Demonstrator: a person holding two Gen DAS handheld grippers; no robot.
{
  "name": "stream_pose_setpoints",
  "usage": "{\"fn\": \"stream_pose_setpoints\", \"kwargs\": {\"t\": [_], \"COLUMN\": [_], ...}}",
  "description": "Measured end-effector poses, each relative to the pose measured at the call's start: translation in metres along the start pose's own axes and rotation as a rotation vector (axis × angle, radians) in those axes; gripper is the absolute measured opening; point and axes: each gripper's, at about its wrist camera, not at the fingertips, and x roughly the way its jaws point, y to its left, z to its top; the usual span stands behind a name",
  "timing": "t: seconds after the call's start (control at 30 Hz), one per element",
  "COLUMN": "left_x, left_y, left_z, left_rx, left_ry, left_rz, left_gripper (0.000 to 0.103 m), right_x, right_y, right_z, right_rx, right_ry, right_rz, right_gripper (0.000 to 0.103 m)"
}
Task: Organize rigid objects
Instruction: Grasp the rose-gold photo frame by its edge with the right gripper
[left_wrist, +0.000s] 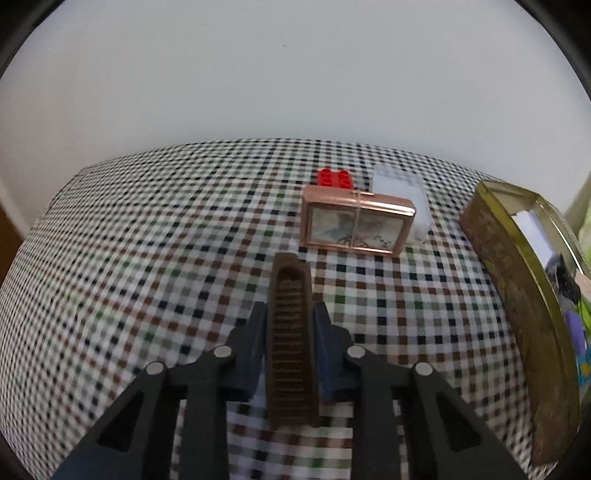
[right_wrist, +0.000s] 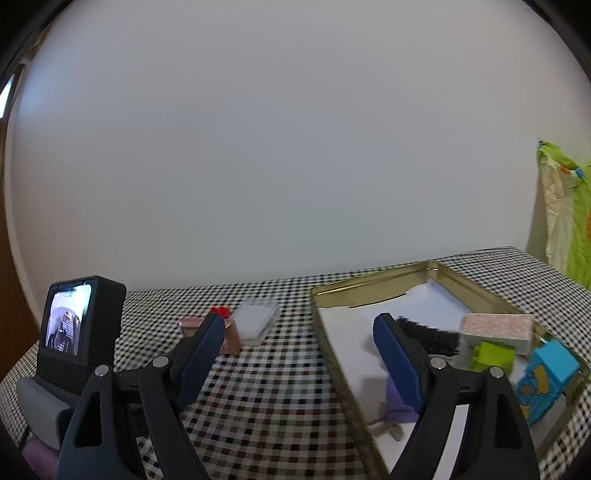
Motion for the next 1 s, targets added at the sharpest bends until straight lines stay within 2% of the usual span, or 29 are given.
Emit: {"fn": "stream_pose_setpoints", "kwargs": {"t": [0.23,0.37,0.47,0.7,0.8,0.87,0.9,0.93,1.0], "left_x": [0.004,0.002,0.001,0.004,0.005,0.005,0.007,0.007,0.006], "left_y": [0.047,0.069,0.072,0.074,0.074,0.075,0.078,0.079,0.079], "left_z": [0.010,0.011,0.010,0.010,0.010,0.010,0.010,0.010,0.009], "left_rx": [-0.002,-0.077,-0.091,-0.082,-0.087,-0.089,-0.090,-0.091,-0.095], "left_ry": [-0.010,-0.010,-0.010,-0.011,-0.010,-0.010,-0.010,-0.010,-0.010], "left_rz": [0.017,-0.027,-0.009,0.031,0.032,0.031,0.031,0.030,0.030], "left_gripper": [0.024,0.024,0.024,0.024,0.024,0.024,0.024,0.024,0.024], "right_x": [0.041,0.072,0.097,0.140,0.154,0.154,0.152,0.151,0.149], "right_y": [0.021,0.047,0.058,0.071,0.076,0.077,0.077,0.079,0.081], "right_z": [0.005,0.007,0.010,0.012,0.006,0.004,0.003,0.001,-0.002], "right_rx": [-0.030,-0.089,-0.112,-0.179,-0.193,-0.210,-0.224,-0.255,-0.293], "right_ry": [0.113,0.207,0.255,0.345,0.423,0.434,0.433,0.434,0.451], "right_rz": [0.134,0.209,0.250,0.265,0.306,0.306,0.301,0.290,0.293], "right_gripper": [0.084,0.084,0.084,0.084,0.084,0.074,0.060,0.051,0.041]}}
